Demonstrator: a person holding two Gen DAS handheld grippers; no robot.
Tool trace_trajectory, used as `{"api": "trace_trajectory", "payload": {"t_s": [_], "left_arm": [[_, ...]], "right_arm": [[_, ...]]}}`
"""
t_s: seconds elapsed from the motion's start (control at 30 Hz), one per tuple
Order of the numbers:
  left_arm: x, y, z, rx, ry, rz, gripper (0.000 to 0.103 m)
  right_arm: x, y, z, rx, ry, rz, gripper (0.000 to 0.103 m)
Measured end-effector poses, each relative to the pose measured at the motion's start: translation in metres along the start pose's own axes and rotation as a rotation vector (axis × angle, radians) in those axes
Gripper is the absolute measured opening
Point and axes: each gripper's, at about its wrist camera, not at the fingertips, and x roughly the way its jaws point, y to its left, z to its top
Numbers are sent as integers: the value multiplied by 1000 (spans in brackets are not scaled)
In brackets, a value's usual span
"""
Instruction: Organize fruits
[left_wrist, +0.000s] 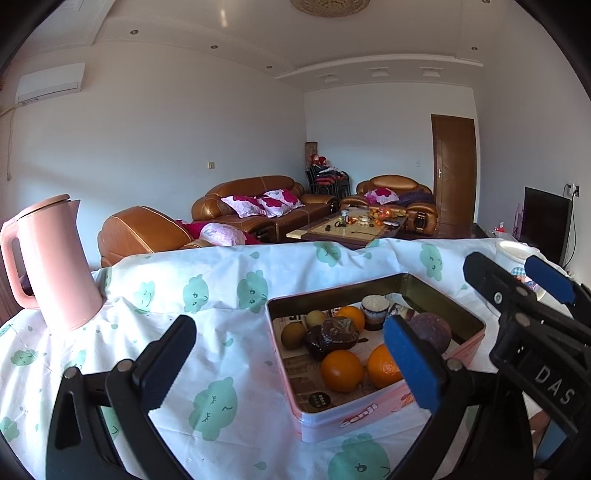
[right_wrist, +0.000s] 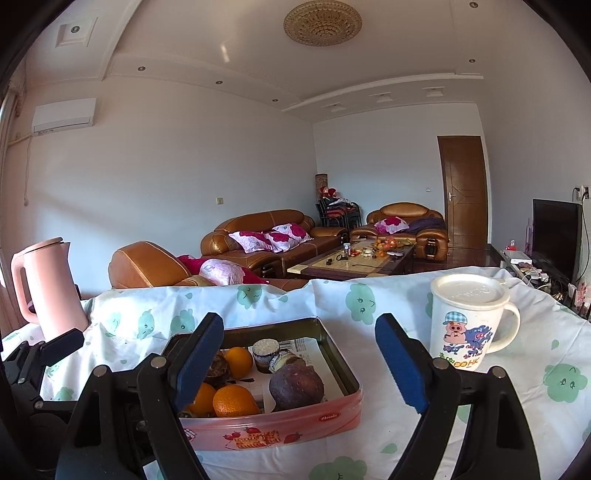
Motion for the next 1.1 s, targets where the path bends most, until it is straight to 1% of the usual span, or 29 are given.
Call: {"api": "trace_trajectory", "payload": {"t_s": [0.23,1.1], "left_arm": [[0,0,-1,0,3,3,103],[-3,3,-1,-4,7,15,103]], "right_arm": [[-3,-5,0,16,2,-11,86],[-4,-3,1,9,-6,-16,86]]}}
